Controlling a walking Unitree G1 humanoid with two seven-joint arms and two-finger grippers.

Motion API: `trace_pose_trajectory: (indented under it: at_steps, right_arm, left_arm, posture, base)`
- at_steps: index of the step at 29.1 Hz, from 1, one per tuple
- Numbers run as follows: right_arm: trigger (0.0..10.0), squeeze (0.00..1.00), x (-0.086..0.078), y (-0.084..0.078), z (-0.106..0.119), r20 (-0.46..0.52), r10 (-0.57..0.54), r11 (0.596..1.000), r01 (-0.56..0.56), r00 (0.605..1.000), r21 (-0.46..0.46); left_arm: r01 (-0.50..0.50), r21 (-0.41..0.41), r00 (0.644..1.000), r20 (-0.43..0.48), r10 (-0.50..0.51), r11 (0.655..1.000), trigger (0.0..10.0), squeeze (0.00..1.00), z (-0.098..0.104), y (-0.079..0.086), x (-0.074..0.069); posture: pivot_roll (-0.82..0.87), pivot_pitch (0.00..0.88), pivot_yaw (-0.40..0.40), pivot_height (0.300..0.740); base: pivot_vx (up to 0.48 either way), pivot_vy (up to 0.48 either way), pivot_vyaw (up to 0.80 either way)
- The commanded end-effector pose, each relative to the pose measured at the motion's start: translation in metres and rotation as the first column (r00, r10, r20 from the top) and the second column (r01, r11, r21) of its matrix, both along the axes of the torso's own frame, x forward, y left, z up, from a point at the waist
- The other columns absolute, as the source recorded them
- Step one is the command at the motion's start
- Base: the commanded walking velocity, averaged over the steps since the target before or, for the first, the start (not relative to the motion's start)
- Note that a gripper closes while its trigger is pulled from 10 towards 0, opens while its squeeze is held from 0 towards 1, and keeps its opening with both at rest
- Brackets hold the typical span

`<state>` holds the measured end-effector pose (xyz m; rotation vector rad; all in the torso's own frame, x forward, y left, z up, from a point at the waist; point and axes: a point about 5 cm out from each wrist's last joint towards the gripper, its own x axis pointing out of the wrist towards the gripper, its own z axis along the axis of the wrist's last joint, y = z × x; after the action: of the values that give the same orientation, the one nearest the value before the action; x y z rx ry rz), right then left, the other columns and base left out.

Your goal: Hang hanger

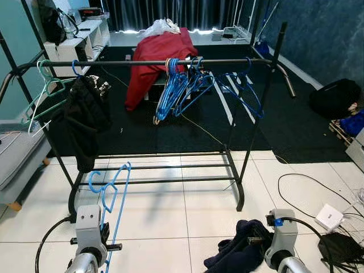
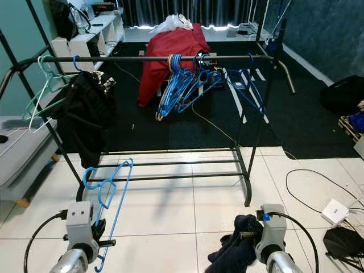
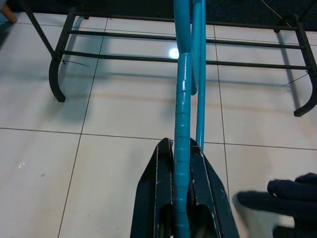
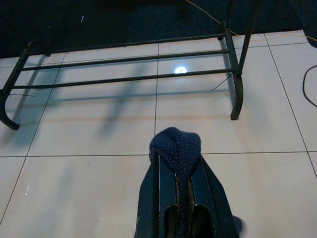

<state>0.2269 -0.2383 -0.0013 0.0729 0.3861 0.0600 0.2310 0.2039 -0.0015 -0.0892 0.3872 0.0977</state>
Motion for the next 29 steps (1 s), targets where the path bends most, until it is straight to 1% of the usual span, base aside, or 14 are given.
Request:
trace_pose_trajectory:
  at_steps: [1,14,29]
  right_arm:
    - [10.0,0.0,0.0,-0.001,0.0,-0.003,-0.014,1.0,0.014,1.0,0.008]
    - [10.0,0.0,0.001,-0.001,-0.004,-0.015,-0.021,1.0,0.022,1.0,0.008]
    - [10.0,0.0,0.0,-0.001,-0.005,-0.016,-0.021,1.0,0.021,1.0,0.008]
  left_arm:
    - [0.005,-0.001,1.0,-0.022,-0.005,1.0,10.0,0.0,-0.004,0.001,-0.003]
    - [0.016,-0.016,0.999,-0.035,-0.017,1.0,10.0,0.0,-0.008,0.01,-0.006]
    - [0.02,-0.027,0.999,-0.038,-0.021,0.999,10.0,0.0,-0.01,0.014,-0.01]
  posture:
    - [0.03,0.057,-0.001,0.735]
    - [0.03,0.041,0.006,0.735]
    - [0.03,0.022,0.004,0.735]
  base:
    - [0.0,0.0,0.0]
    - [0.0,0.0,0.0]
    - [0.0,0.0,0.0]
